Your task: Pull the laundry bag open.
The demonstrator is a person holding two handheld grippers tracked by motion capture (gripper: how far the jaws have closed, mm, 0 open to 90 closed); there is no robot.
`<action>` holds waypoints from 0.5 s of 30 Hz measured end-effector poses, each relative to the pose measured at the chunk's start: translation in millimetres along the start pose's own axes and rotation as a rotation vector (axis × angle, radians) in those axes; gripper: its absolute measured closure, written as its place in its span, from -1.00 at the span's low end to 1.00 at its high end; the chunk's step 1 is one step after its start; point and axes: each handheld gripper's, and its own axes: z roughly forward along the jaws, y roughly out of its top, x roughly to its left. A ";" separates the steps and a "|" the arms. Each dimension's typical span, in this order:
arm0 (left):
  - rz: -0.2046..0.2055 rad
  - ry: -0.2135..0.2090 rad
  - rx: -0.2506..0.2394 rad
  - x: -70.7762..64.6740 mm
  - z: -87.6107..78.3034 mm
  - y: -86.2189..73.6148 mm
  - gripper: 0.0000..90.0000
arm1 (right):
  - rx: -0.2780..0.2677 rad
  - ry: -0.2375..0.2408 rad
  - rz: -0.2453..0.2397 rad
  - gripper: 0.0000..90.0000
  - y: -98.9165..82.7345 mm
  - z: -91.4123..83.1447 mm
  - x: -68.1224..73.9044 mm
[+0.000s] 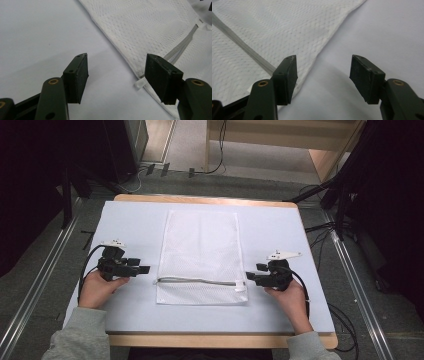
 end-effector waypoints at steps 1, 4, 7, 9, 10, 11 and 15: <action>-0.005 0.006 0.000 0.6 -0.4 -0.1 -0.19 | 0.001 -0.006 0.007 -0.13 -0.4 -0.8 -2.3; -0.009 0.014 0.002 3.7 -0.8 -0.6 -0.20 | -0.003 -0.024 0.026 -0.14 -1.7 -2.6 -8.8; -0.022 0.024 0.000 6.5 -1.7 -1.1 -0.21 | -0.012 -0.044 0.041 -0.15 -2.6 -5.1 -14.7; -0.026 0.033 -0.005 8.4 -2.5 -1.4 -0.21 | -0.017 -0.054 0.048 -0.15 -3.1 -6.8 -18.1; -0.028 0.035 -0.008 9.6 -2.7 -1.6 -0.23 | -0.019 -0.057 0.049 -0.15 -3.6 -7.4 -19.8; -0.035 0.039 -0.008 10.3 -3.0 -1.8 -0.24 | -0.018 -0.063 0.050 -0.15 -3.9 -8.1 -21.6; -0.044 0.050 -0.007 13.1 -3.4 -2.5 -0.25 | -0.018 -0.076 0.071 -0.15 -5.2 -9.3 -25.9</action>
